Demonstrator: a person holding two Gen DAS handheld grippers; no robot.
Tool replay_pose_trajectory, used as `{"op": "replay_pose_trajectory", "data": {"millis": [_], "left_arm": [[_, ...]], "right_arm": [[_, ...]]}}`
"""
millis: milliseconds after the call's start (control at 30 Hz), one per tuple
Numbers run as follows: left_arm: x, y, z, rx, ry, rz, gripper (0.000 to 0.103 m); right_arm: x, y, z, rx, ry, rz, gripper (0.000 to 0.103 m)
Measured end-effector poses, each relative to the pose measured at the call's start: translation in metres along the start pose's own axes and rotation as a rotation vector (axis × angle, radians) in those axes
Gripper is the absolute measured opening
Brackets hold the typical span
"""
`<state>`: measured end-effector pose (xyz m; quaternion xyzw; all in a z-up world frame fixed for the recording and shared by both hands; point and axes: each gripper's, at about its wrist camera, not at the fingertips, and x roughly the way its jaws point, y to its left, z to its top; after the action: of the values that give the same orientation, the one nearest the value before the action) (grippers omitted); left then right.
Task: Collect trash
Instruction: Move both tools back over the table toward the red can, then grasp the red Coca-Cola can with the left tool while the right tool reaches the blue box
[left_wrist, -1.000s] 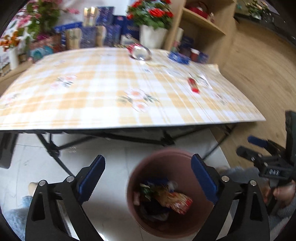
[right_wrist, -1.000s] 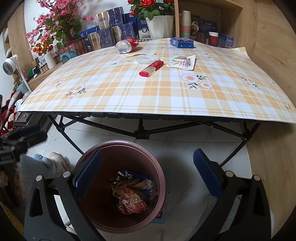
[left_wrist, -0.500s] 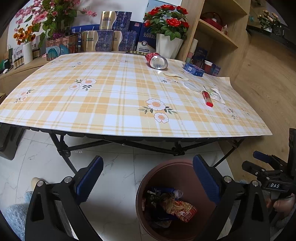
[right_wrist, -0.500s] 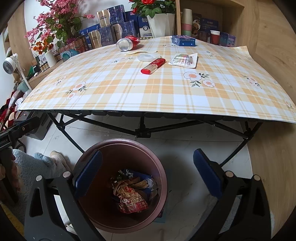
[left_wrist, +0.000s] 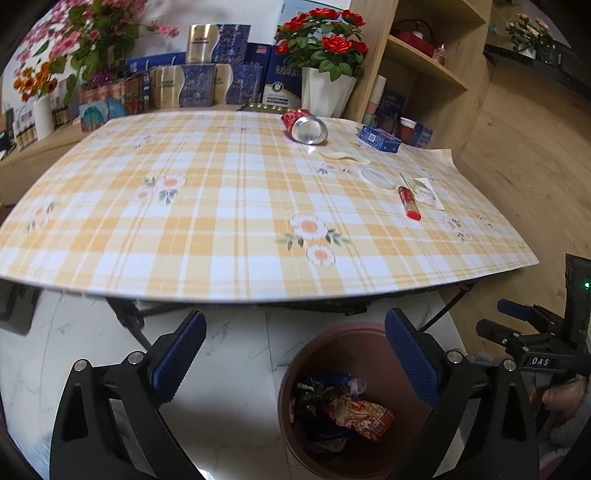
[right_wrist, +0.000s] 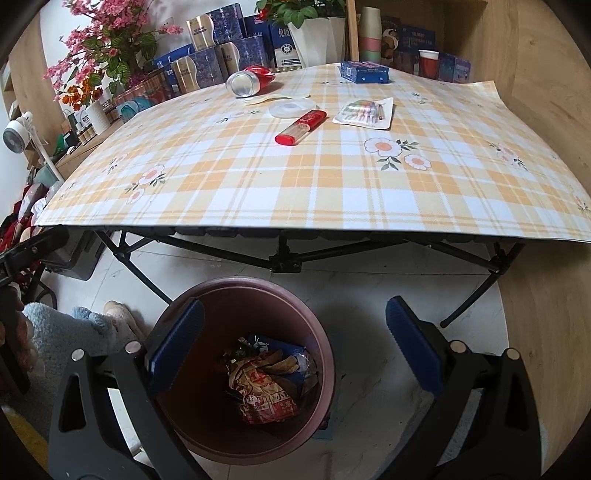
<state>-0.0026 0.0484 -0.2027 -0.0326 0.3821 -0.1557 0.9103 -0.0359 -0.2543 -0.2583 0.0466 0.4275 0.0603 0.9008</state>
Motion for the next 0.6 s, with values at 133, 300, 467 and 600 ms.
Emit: {"op": "replay_pose_trajectory", "data": {"millis": [133,300,467,600], "left_arm": [[0.003,0.003,0.028,0.039,-0.021,-0.011,0.095],[0.015,0.003,0.072,0.109,-0.050,-0.039,0.095],[0.048,-0.001,0.127,0.216,-0.062,-0.106,0.089],[0.100,-0.006,0.175,0.358,-0.023,-0.128,0.072]], "right_arm": [[-0.002,-0.006,0.020,0.005,-0.003,-0.006,0.097],[-0.004,-0.019,0.056,0.011,-0.013,-0.012,0.097],[0.000,-0.033,0.096,0.007,-0.029,-0.021,0.097],[0.010,-0.049,0.130,0.028,-0.045,-0.031,0.097]]}}
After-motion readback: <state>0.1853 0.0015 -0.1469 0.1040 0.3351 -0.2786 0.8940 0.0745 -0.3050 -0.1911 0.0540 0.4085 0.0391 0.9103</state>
